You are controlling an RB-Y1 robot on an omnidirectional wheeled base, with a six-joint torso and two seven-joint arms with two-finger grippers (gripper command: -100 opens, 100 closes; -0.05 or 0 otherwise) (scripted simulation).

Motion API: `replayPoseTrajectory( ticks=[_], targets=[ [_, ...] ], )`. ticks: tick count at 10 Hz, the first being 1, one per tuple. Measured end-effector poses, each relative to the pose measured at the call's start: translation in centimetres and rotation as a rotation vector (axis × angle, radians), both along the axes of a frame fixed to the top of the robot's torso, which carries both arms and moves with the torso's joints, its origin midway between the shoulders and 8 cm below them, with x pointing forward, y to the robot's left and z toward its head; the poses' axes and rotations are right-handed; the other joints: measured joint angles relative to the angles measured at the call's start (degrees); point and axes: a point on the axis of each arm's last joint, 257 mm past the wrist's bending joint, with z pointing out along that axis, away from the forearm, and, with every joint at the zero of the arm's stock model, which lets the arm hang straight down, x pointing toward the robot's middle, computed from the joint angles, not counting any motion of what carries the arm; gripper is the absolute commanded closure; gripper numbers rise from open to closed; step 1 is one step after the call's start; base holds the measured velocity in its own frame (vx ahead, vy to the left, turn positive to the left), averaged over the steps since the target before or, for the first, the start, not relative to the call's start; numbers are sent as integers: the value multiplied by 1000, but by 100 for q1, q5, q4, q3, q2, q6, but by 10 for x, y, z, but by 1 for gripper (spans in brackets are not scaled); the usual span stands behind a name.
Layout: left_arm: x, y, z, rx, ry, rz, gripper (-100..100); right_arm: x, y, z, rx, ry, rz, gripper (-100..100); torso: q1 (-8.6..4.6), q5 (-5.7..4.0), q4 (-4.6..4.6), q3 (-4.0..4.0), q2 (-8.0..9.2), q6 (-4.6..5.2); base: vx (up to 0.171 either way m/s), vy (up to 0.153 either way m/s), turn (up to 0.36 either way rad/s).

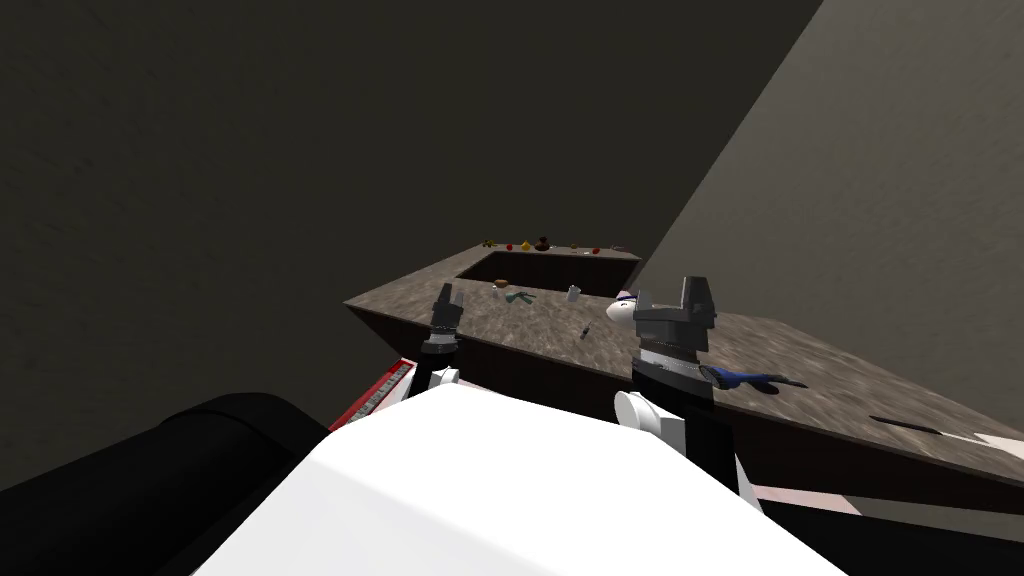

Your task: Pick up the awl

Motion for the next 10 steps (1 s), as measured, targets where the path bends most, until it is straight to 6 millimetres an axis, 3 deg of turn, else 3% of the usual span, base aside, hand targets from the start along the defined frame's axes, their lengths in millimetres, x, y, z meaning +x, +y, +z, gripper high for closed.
replayPoseTrajectory(
  ticks=[4,8,10],
  targets=[
    [0,0,0,0,0,0,0,14,14,-18,-88,80,48,-100,-19,-4,4,11,20,-1,-49,-39,134],
    [0,0,0,0,0,0,0,31,23,-51,-161,197,86,-100,-21,-5,4,11,19,-1,-63,-52,146],
    [0,0,0,0,0,0,0,39,27,-79,-205,283,105,-100,-32,-7,7,17,29,-2,-78,-70,170]
  ],
)
